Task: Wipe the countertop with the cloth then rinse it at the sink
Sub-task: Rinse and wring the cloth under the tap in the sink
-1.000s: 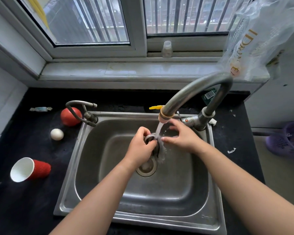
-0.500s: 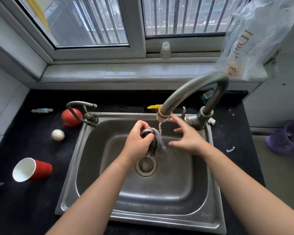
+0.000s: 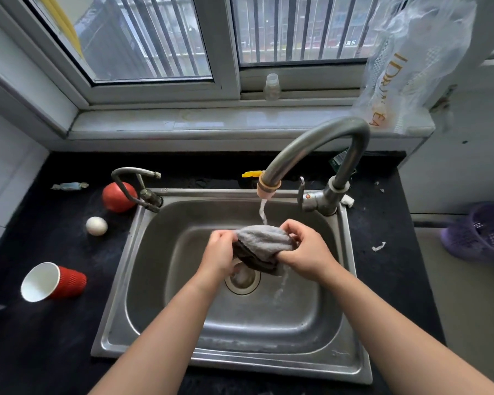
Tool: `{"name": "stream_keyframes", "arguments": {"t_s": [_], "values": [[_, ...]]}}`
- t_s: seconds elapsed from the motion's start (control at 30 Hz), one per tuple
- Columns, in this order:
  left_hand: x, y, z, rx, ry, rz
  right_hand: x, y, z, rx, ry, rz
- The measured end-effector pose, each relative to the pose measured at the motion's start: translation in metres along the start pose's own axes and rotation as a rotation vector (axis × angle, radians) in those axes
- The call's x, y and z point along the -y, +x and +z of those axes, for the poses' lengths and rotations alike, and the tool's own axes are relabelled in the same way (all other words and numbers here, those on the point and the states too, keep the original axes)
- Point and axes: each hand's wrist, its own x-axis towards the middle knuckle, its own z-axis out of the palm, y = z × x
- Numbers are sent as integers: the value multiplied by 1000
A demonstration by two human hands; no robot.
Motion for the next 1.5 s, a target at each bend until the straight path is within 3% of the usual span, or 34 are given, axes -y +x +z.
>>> {"name": "stream_keyframes", "arguments": {"t_s": [0.07,0.3,0.47,0.63,0.73,0.87,1.0,1.17,1.37,1.5], "values": [[4,-4,7,111,-54,-147,6,-10,6,19,21,-46],[5,-9,19,382,-230,-341,18,-32,24,120,310,-164],[6,-10,27,163,-289,-383,19,-34,25,83,333,-137],[6,-13,37,-159,-474,-203,19,-46,41,-96,540,31],[10,-20,41,-155,-530,-140,24,-46,53,-169,557,155],[21,-27,45,-99,-551,-85,33,-38,55,-419,684,272],[24,-24,45,-71,-475,-68,36,-36,46,-517,605,113],[12,-26,44,139,-616,-201,41,-37,39,-393,478,-112],[5,-24,51,-118,-572,-61,45,-32,40,-382,526,-94],[11,-21,56,-239,-433,165,43,-28,47,-417,592,39]]}}
